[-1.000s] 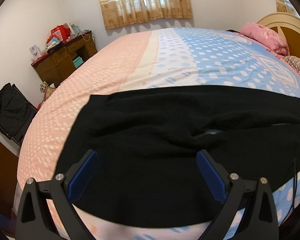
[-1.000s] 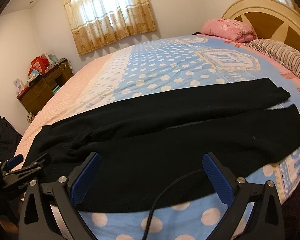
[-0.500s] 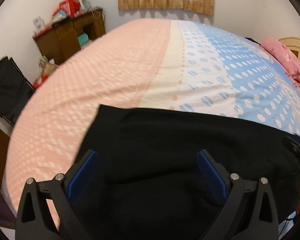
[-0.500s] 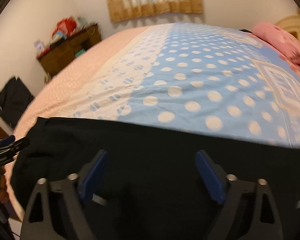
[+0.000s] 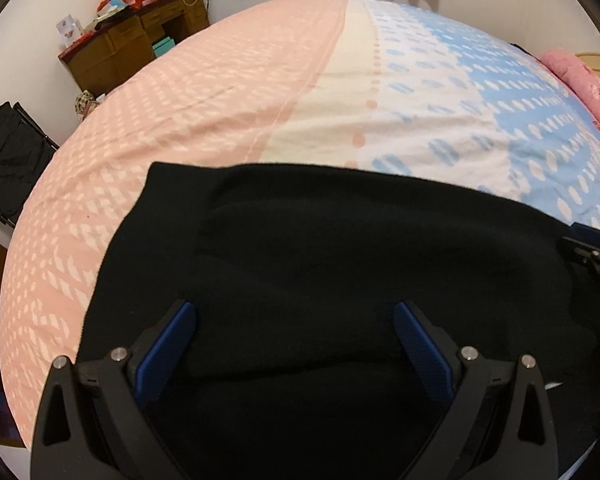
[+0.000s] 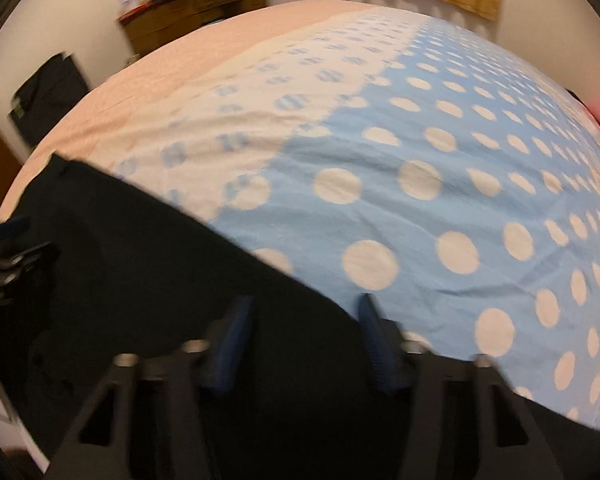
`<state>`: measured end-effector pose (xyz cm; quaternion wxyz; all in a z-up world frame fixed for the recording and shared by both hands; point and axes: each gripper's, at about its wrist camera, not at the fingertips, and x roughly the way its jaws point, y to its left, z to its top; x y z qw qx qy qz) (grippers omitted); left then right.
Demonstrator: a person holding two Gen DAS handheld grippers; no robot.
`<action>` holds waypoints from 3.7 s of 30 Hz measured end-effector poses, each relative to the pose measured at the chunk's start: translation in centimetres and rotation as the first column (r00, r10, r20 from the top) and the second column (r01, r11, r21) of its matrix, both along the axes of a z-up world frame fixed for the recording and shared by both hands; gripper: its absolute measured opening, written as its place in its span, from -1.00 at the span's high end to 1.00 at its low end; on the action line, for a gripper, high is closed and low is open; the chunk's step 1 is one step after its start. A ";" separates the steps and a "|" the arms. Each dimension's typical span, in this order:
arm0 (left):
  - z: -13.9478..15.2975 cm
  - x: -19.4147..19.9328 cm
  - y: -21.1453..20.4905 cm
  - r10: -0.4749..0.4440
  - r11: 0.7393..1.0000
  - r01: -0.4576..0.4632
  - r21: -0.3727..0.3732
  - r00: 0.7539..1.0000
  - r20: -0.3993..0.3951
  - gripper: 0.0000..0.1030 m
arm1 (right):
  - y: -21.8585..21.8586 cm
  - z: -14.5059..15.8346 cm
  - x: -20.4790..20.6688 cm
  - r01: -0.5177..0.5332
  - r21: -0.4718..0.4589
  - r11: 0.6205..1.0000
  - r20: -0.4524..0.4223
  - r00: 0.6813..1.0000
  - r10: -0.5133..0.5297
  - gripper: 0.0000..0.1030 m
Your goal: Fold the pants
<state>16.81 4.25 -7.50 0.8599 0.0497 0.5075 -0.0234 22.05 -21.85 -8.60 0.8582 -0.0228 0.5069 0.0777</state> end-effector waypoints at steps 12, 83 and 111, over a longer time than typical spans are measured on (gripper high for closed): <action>3.1 -4.3 4.3 0.020 0.995 -0.012 -0.098 0.997 0.075 -0.97 | 4.4 6.7 -7.4 -0.062 -0.106 0.992 0.181 0.980 0.081 0.89; 2.0 -15.7 13.8 0.101 0.989 -0.073 -0.127 0.966 0.237 0.12 | 11.2 -1.3 -28.5 -0.055 -0.053 0.997 0.221 0.973 0.065 0.84; 2.1 -16.2 11.5 0.153 0.978 -0.194 0.071 0.910 0.384 -0.48 | 11.5 2.3 -12.0 -0.227 0.397 0.889 0.079 0.974 0.213 -0.25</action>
